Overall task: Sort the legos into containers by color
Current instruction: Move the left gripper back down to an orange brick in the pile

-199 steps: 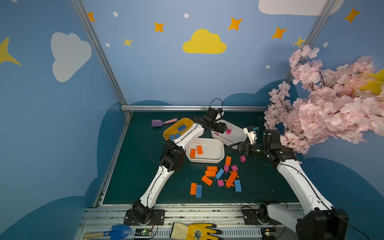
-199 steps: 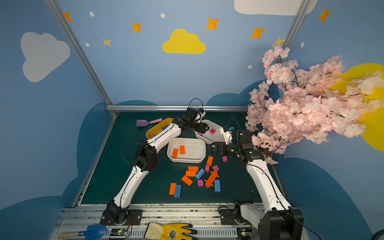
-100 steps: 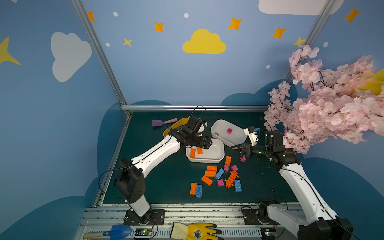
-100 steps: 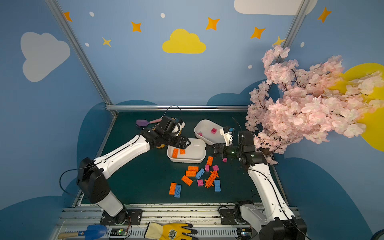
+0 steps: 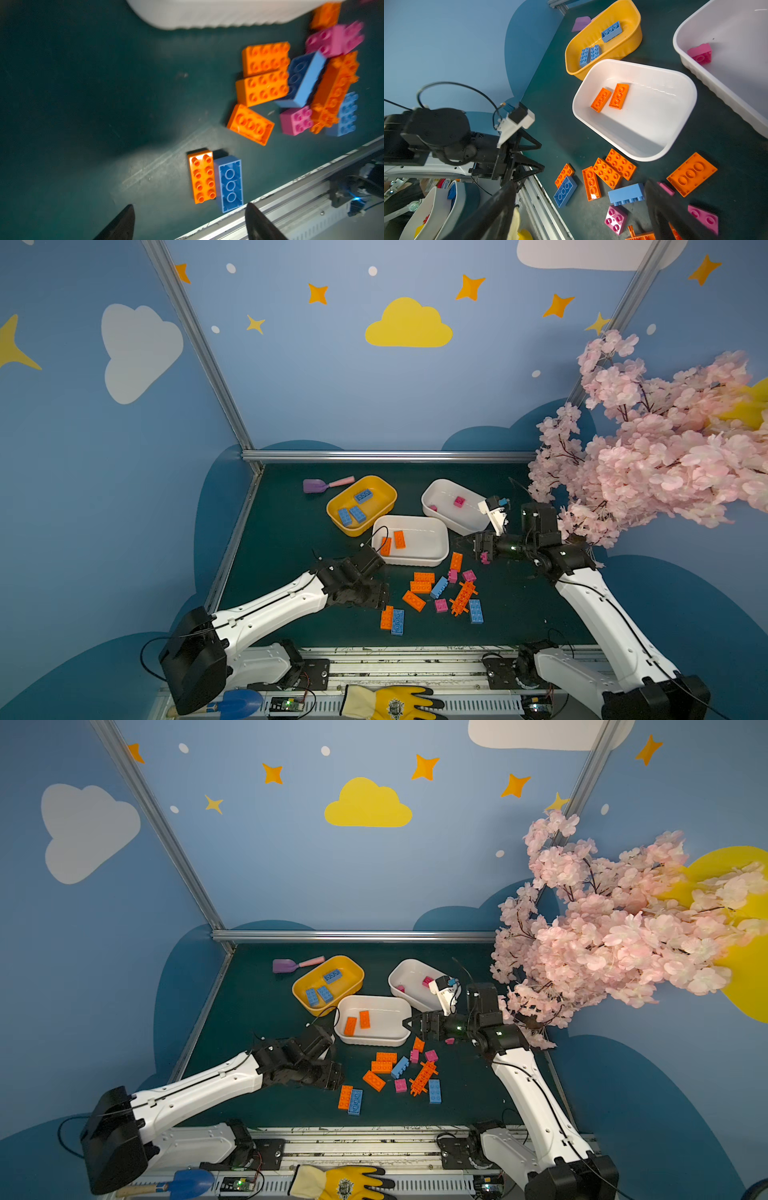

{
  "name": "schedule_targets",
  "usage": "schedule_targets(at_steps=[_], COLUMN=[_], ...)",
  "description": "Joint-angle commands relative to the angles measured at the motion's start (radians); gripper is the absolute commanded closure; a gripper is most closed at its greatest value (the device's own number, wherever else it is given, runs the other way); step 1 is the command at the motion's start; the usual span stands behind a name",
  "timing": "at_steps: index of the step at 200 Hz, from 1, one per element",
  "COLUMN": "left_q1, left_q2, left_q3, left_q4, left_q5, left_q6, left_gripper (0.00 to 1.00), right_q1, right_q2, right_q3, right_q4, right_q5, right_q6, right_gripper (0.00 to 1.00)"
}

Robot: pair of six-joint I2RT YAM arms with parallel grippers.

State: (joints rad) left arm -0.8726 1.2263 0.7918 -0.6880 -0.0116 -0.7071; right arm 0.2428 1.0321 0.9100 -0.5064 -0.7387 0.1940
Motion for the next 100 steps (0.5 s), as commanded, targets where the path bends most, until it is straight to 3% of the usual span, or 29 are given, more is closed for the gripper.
schedule_targets(at_steps=[1,100], left_q1=[-0.041,-0.106], left_q2=[0.001,0.193], left_q3=[-0.034,-0.029], left_q4=[-0.001,0.073], left_q5=[-0.038,0.023], left_q6=[-0.101,-0.089], left_gripper=[0.2,0.23], right_q1=[0.011,0.021], right_q2=[-0.004,-0.014], right_q3=[-0.02,-0.049], right_q4=[-0.018,-0.007], right_q5=[0.012,0.021], right_q6=[-0.003,0.01], right_gripper=[0.05,0.05])
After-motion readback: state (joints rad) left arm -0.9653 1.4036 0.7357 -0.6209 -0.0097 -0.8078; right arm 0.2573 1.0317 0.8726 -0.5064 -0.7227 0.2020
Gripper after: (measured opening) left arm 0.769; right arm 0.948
